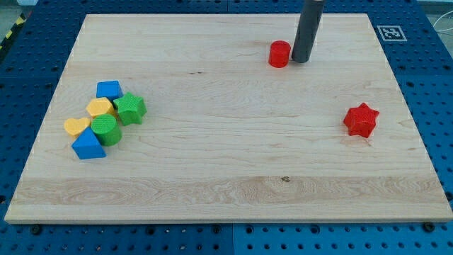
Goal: Push red circle to center
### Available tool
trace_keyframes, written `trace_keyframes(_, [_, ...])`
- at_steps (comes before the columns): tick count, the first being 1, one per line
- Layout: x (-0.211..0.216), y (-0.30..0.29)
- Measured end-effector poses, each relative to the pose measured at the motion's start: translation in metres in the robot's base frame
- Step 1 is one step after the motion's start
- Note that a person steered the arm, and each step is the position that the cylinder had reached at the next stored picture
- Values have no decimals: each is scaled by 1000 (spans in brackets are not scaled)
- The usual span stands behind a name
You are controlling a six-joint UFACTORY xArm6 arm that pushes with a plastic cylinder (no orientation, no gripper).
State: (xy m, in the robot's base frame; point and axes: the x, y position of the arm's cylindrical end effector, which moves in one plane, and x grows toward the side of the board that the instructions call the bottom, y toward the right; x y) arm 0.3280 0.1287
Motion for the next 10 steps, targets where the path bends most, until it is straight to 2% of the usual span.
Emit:
trace_keyframes(3, [54, -32])
trace_keyframes(4, [58, -27])
trace_keyframes(5, [51, -4])
trace_keyframes(7, [1, 11])
trace_keyframes(8, [-16, 2])
trace_keyframes(10, [-17, -33])
